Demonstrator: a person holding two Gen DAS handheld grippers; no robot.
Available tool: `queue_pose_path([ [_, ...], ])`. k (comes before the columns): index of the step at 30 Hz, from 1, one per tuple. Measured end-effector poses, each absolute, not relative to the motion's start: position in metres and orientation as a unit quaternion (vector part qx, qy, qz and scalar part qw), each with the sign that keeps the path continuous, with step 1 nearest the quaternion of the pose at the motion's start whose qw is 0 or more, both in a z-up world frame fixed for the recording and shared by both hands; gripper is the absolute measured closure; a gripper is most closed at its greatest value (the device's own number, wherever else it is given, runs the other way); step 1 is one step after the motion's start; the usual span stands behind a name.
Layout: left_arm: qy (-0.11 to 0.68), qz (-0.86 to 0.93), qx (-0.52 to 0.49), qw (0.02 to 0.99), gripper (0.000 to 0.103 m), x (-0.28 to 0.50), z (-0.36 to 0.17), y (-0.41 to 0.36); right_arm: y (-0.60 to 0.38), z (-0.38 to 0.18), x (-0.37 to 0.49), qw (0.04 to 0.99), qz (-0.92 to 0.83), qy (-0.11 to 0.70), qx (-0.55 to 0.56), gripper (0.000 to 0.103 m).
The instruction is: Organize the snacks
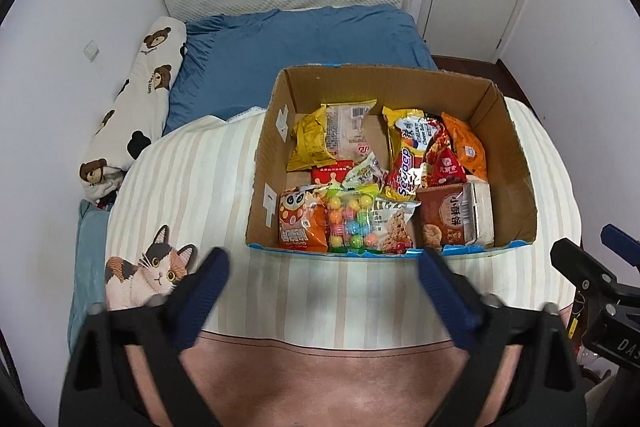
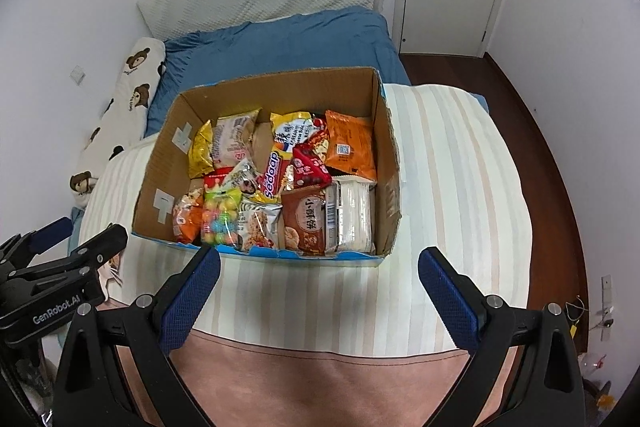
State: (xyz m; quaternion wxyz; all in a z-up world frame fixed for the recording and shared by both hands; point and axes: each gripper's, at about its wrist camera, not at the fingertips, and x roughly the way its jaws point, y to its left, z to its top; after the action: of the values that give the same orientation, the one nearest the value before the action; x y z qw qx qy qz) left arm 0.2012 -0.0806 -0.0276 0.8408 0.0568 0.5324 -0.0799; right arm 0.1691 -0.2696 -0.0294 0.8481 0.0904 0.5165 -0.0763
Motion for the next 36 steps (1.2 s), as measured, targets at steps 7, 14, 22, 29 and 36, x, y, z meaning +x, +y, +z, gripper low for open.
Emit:
queue_pose_path([
  [7, 0.535, -0.077, 0.061, 0.839, 0.003, 0.2025, -0.0331, -0.0840, -0.2716, -0.0358, 0.1673, 0.843, -0.080, 0.525, 0.089, 0.002],
  [14, 0.533, -0.075, 0.058, 0.841, 0.003, 0.2025, -0.0321, -0.0843, -0.2726, -0.0359, 0.1660, 0.843, -0.081, 0.524, 0.089, 0.002],
  [22, 0.532, -0.073, 0.059, 0.841, 0.003, 0.2018, -0.0298, -0.0831, -0.2703, -0.0318, 0.1637, 0.843, -0.081, 0.524, 0.087, 0.002],
  [29, 0.531, -0.075, 0.059, 0.842, 0.003, 0.2012, -0.0294, -0.0834, -0.2696, -0.0314, 0.1642, 0.844, -0.081, 0.524, 0.087, 0.002],
  [36, 0.530, -0.071, 0.057, 0.843, 0.003, 0.1994, -0.0258, -0.0831, -0.2695, -0.0298, 0.1621, 0.845, -0.083, 0.521, 0.091, 0.002],
])
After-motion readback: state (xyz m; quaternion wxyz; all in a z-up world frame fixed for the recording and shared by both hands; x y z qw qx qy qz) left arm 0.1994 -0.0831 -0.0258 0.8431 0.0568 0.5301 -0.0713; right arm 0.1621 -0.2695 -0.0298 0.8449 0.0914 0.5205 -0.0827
